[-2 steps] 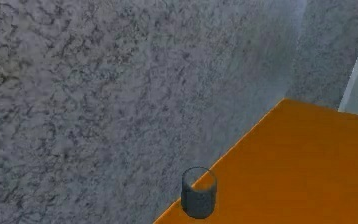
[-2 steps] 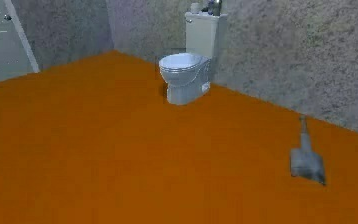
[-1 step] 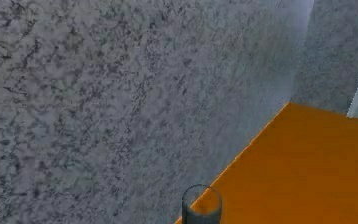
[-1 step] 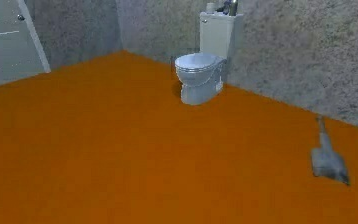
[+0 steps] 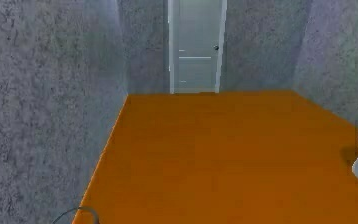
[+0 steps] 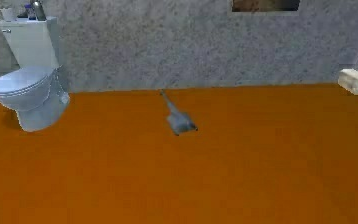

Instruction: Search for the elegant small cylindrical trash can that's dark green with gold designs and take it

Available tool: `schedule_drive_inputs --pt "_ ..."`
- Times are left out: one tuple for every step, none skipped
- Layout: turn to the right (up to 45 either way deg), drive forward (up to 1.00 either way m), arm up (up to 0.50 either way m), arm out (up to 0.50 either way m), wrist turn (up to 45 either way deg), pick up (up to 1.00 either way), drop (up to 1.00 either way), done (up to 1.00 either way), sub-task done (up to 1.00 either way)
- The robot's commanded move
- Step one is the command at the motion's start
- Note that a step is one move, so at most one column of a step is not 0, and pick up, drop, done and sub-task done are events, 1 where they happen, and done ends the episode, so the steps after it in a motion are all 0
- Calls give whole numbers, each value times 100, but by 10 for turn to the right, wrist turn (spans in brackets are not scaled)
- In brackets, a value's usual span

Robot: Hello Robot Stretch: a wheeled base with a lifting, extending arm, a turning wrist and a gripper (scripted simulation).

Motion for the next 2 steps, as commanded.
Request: schedule_drive_inputs --pt "330 0 0 0 0 0 0 0 0" --pt "0 30 0 0 0 0 0 0 0"
